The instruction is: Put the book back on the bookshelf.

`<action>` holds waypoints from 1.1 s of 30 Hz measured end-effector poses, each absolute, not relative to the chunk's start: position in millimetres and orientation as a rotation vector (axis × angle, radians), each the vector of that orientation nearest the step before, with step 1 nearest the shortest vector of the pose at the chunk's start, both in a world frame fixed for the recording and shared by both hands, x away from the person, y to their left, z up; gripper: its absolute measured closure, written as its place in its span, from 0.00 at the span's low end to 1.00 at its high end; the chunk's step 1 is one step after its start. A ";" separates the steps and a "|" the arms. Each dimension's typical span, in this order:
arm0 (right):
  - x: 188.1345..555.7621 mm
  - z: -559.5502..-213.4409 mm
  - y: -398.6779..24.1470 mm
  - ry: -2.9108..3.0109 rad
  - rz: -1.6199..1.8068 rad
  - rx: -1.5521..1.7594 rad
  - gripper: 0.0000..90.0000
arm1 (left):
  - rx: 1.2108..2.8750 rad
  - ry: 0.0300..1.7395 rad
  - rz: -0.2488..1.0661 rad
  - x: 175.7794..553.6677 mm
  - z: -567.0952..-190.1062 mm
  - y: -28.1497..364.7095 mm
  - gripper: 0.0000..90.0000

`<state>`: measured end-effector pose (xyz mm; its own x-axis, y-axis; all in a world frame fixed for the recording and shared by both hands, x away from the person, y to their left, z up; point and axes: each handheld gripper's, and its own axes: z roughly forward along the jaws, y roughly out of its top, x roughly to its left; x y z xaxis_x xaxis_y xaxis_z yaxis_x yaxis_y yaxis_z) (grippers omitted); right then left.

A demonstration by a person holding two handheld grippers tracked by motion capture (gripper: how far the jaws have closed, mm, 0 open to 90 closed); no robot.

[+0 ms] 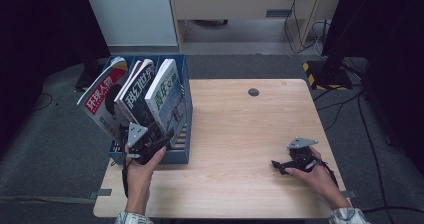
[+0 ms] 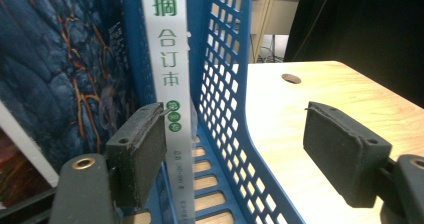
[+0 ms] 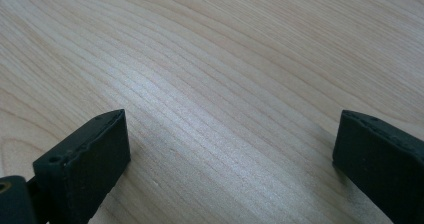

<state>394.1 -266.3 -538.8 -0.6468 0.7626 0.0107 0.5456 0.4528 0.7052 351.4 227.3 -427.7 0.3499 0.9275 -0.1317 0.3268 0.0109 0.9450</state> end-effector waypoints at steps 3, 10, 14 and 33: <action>394.1 -538.9 -266.3 2.400 0.997 1.118 0.02 | 1.542 1.173 0.703 350.5 -427.1 225.5 0.26; 394.1 -538.9 -266.3 2.399 0.996 1.118 0.02 | 1.550 1.166 0.701 350.5 -425.9 223.3 0.21; 394.0 -538.9 -266.3 2.398 0.996 1.119 0.02 | 1.551 1.161 0.696 350.3 -423.8 221.4 0.18; 394.0 -538.9 -266.3 2.398 0.996 1.119 0.02 | 1.640 1.069 0.633 351.9 -418.2 190.7 0.06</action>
<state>394.0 -266.3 -538.9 -0.6455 0.7637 0.0095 0.5458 0.4525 0.7053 351.9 190.7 -418.2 0.4648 0.8798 -0.0998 0.3361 -0.0710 0.9391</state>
